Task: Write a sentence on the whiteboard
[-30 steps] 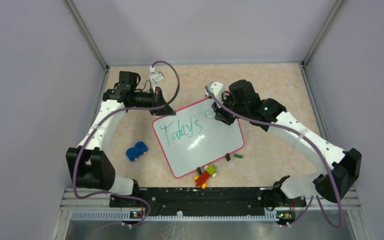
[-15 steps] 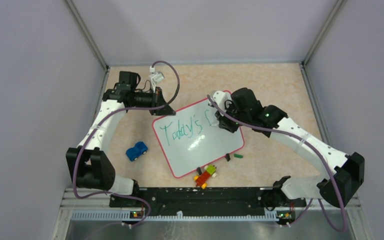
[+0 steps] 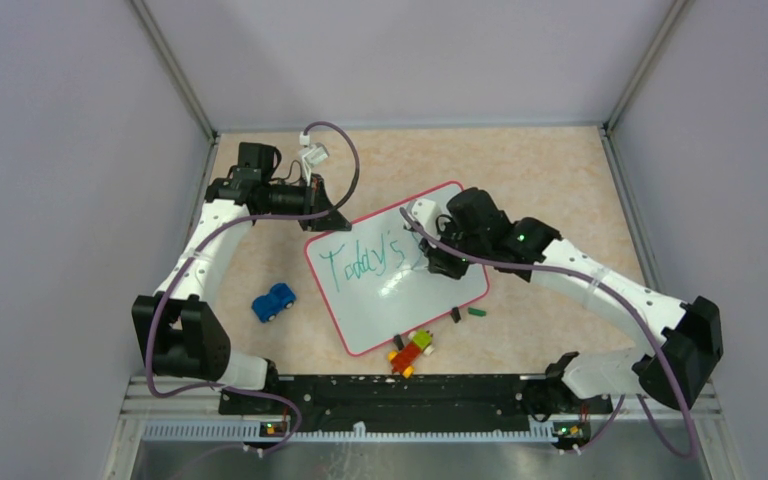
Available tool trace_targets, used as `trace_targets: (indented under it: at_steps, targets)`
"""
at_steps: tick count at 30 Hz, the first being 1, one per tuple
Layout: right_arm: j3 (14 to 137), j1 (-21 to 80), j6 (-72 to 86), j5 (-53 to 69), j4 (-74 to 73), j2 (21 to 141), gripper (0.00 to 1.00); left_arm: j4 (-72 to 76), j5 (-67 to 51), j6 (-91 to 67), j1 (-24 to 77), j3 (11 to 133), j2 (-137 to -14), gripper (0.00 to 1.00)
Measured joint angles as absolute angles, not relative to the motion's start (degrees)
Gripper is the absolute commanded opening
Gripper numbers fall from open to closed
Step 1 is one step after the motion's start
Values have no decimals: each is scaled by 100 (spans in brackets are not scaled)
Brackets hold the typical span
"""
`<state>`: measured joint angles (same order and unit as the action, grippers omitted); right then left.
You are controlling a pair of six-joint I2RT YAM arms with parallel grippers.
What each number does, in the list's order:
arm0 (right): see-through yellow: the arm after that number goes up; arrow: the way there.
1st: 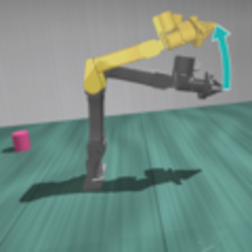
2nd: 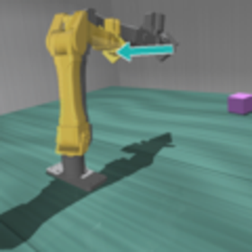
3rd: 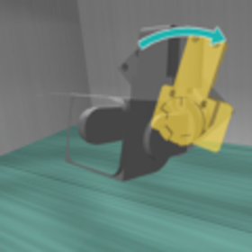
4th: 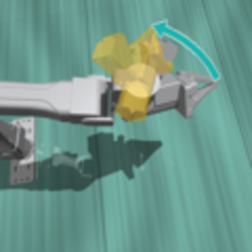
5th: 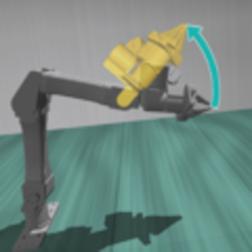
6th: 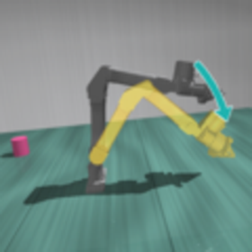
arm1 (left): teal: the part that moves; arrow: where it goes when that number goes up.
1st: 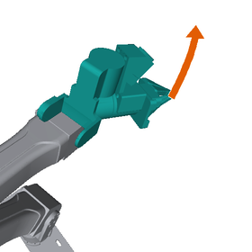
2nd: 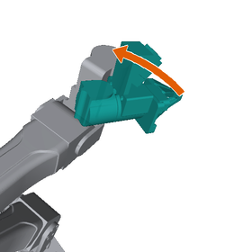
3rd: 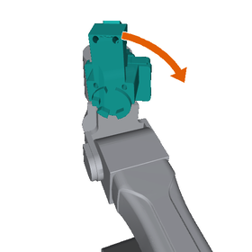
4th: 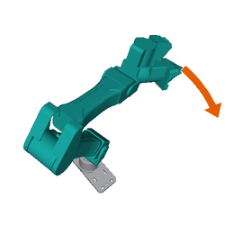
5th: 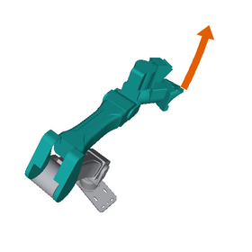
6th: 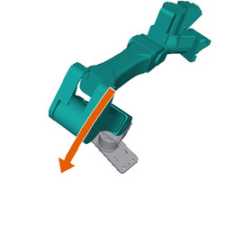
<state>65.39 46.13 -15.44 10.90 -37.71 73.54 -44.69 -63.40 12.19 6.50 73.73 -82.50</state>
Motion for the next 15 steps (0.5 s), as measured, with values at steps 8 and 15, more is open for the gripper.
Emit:
trace_targets:
  at_steps: [8, 15]
  targets:
    - [6965, 4630, -1544, 1190, -3819, 7352, 0, -4484, -6359, 1219, 650, 7373, -8250, 0]
    - [7203, 4565, -1594, 906, -3754, 7314, 0, -4486, -6361, 1216, 650, 7373, -8250, 0]
